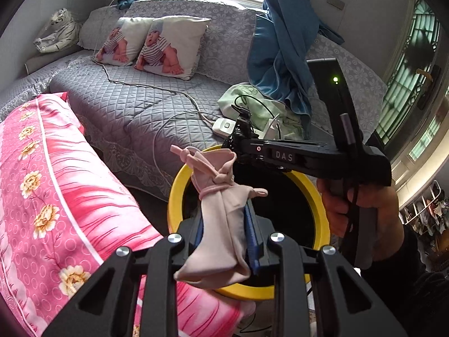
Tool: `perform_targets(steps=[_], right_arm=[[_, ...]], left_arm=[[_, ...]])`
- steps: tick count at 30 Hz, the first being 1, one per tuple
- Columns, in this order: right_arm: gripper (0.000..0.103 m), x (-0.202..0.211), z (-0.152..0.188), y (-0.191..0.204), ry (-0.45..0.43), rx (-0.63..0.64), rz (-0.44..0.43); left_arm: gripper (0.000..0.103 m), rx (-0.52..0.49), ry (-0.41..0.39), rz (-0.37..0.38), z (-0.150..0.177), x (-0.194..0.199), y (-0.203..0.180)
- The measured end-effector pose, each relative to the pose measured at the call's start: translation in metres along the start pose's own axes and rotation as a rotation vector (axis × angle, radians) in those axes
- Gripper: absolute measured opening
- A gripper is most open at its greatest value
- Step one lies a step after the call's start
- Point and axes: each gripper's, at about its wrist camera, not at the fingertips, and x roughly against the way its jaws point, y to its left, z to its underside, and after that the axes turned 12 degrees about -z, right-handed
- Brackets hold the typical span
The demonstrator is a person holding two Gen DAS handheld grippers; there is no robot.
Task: Collect trash
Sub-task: 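Carry the pink cloth bag and black plastic bag over the yellow bin, then open both tools to drop the cloth bag and plastic bag into the bin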
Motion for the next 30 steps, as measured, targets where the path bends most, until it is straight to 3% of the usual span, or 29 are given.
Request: perform_targets(steps=[9,21,25,30], right_arm=[[0.005,-0.004,0.012,-0.020,0.026,-0.045,-0.010],[0.006,-0.010,0.018,-0.032,0.053,-0.073,-0.018],[0.006,-0.008,0.017,-0.033,0.052,-0.089,-0.032],[0.007,-0.009,0.016,-0.040,0.055,-0.113,-0.016]], left_arm=[[0.024,0.024,0.081,0.062,0.009,-0.035,-0.013],[0.025,0.034,0.162,0.085,0.016,-0.055,-0.016],[0.031,0.043,0.169,0.095,0.016,-0.055,-0.016],[0.048,0.063,0.156,0.101,0.016,-0.050,-0.013]])
